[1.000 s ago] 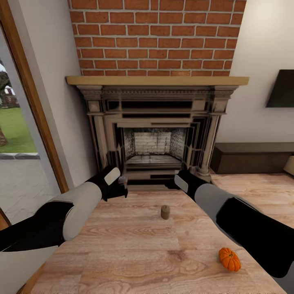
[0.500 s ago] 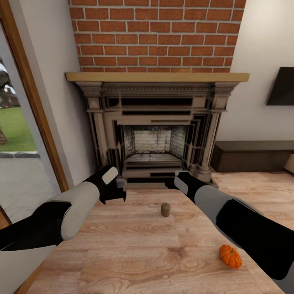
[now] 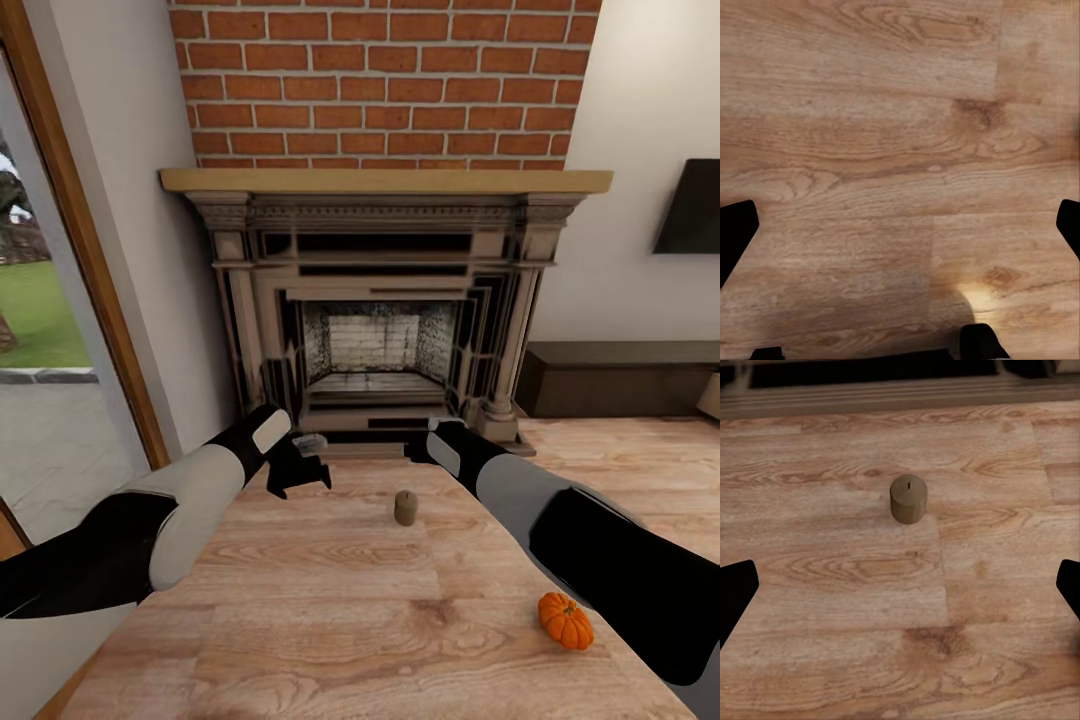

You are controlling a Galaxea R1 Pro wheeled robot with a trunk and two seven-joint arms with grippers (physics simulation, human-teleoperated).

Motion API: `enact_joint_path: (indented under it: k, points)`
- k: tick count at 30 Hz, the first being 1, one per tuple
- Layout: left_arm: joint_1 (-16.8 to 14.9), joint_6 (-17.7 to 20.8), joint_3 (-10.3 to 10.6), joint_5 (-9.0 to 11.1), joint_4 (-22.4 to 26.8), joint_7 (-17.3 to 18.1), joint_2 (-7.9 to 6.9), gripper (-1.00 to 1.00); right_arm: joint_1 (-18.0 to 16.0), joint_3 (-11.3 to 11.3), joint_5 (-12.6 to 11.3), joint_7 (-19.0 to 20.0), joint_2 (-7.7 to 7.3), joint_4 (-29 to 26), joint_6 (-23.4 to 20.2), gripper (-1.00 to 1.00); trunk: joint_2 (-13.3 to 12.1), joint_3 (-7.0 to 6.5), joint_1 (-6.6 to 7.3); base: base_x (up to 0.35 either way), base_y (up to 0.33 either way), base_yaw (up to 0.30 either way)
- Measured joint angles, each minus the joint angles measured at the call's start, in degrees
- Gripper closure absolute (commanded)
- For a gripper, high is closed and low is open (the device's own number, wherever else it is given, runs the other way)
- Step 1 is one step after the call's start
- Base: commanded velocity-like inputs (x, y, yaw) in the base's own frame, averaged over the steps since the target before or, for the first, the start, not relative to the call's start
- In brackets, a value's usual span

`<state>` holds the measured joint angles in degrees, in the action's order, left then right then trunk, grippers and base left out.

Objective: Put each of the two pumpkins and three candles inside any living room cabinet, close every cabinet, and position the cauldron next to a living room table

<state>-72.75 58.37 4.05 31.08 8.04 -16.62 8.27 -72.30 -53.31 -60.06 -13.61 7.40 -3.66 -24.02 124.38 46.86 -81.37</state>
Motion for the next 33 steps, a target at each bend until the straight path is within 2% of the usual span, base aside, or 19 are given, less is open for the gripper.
enact_joint_path:
  k: [5, 7, 10, 12, 18, 27, 33]
  points:
    - [0.0, -0.4, 0.5, -0.2, -0.5, -0.2, -0.64, -1.00, 0.0, 0.0, -0.1, 0.0, 0.06, 0.1, -0.1, -1.00, 0.0, 0.00, 0.00, 0.003, 0.000, 0.000]
    - [0.0, -1.8, 0.6, -0.4, -1.6, -0.2, -1.78, -1.00, 0.1, 0.0, -0.1, 0.0, 0.07, 0.3, -0.4, -1.00, 0.0, 0.00, 0.00, 0.084, 0.000, 0.000]
    - [0.0, -4.3, 0.6, -0.3, -2.5, -0.2, -2.60, -1.00, 1.3, 0.0, -0.2, 0.0, 0.11, 0.6, -2.6, -1.00, 0.0, 0.00, 0.02, 0.188, 0.000, 0.000]
    - [0.0, -5.2, 0.6, -0.3, -2.7, -0.2, -2.88, -1.00, 2.0, 0.0, -0.2, 0.0, 0.15, 0.6, -6.2, -1.00, 0.0, 0.00, 0.03, 0.268, 0.000, 0.000]
    - [0.0, -5.9, 0.6, -0.3, -2.9, -0.3, -2.88, -1.00, 2.4, 0.1, -0.1, 0.0, 0.03, 0.3, -16.7, -1.00, 0.0, 0.00, 0.03, 0.307, -0.001, 0.000]
    - [0.0, -6.2, 0.6, -0.2, -4.2, -0.3, -2.82, -1.00, 2.5, -0.1, -0.1, 0.0, 0.10, 0.4, -19.8, -1.00, 0.0, 0.00, 0.01, 0.105, -0.007, 0.000]
    - [0.0, -6.2, 0.6, -0.2, -4.3, -0.3, -2.65, -1.00, 2.5, 0.1, -0.1, 0.1, 0.15, 0.2, -24.5, -1.00, 0.0, 0.00, 0.03, 0.275, 0.000, 0.000]
